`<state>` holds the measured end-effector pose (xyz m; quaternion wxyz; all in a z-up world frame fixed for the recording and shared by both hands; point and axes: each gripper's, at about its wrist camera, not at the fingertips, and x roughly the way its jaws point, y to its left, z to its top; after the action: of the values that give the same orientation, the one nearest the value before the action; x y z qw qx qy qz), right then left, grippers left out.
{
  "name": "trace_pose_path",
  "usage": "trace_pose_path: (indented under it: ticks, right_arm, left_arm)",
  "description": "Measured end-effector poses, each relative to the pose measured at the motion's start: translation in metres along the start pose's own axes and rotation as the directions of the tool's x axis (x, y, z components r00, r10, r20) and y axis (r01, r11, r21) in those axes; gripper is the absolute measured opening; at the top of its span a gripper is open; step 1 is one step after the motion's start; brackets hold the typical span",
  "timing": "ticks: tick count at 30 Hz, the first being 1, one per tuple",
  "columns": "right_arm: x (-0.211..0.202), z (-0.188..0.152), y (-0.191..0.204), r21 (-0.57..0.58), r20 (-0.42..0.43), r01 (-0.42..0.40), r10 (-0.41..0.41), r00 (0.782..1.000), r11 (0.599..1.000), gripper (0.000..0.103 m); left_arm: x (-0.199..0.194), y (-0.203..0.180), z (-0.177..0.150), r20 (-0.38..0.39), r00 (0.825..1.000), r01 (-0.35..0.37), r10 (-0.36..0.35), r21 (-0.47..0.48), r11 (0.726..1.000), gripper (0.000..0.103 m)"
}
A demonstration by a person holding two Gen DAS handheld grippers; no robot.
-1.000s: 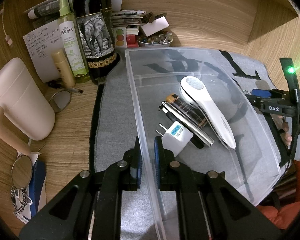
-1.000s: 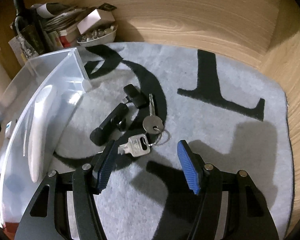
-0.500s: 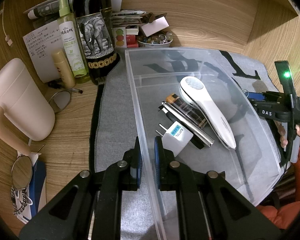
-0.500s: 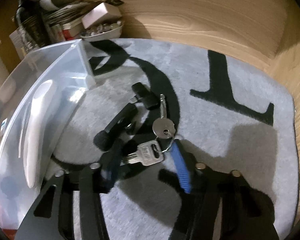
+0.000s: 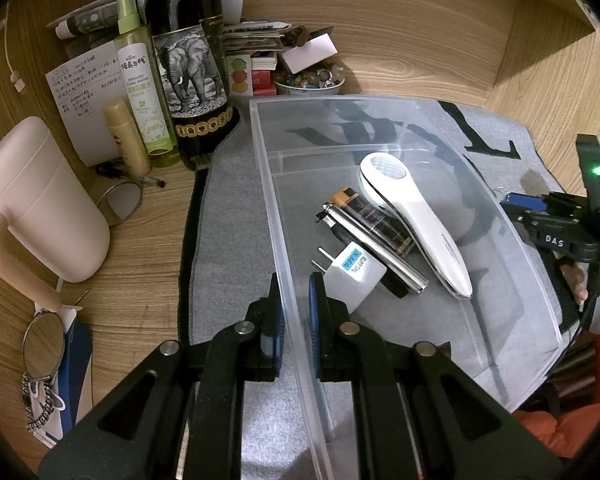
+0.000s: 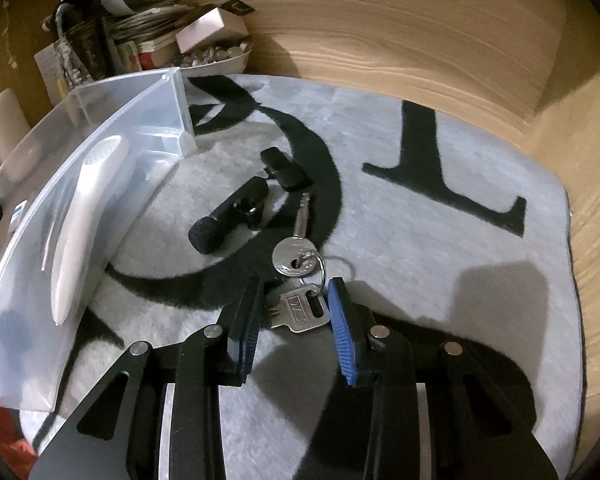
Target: Organize rigid objects
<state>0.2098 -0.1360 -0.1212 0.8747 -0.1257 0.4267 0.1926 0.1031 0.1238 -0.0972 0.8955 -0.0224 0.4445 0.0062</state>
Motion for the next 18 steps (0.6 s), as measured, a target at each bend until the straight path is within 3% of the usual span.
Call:
trace_pose_path:
  ticks: [4,5,6,7,13,15,16,18]
  right_arm:
    - [-0.014,0.003,-0.004,0.014,0.036,0.015,-0.016,0.999,1.0,0.03]
    - [-0.017,0.005,-0.004,0.017,0.048,0.018,-0.019,0.999,1.0,0.003]
    - [-0.022,0.007,-0.004,0.013,0.053,0.019,-0.019,0.998,1.0,0.0]
    - [-0.026,0.009,-0.006,0.017,0.049,0.002,-0.003,0.999,1.0,0.004]
    - [-0.04,0.019,-0.006,0.018,0.078,-0.011,0.009,0.997,1.0,0.004]
    - [-0.04,0.018,-0.005,0.03,0.066,-0.017,0.015,0.998,0.999,0.006]
    - [-0.039,0.015,-0.004,0.025,0.059,-0.018,0.017,0.998,1.0,0.013]
    - [-0.038,0.01,0.001,0.011,0.043,-0.023,0.023,0.999,1.0,0.044]
  left_arm:
    - [0.0,0.0,0.0,0.0,1.0,-0.001,0.001,0.0,1.0,0.009]
    - [0.0,0.0,0.0,0.0,1.0,-0.001,0.001,0.0,1.0,0.009]
    - [0.0,0.001,0.0,0.0,1.0,-0.002,0.002,0.0,1.0,0.009]
    - [0.0,0.0,0.0,0.0,1.0,-0.001,0.001,0.001,1.0,0.009]
    - [0.0,0.0,0.0,0.001,1.0,-0.001,0.001,0.0,1.0,0.009]
    - [0.0,0.0,0.0,0.0,1.0,-0.002,0.002,0.001,1.0,0.009]
    - [0.0,0.0,0.0,0.001,1.0,-0.001,0.001,0.001,1.0,0.009]
    - [0.0,0.001,0.0,0.001,1.0,-0.001,0.001,0.001,1.0,0.009]
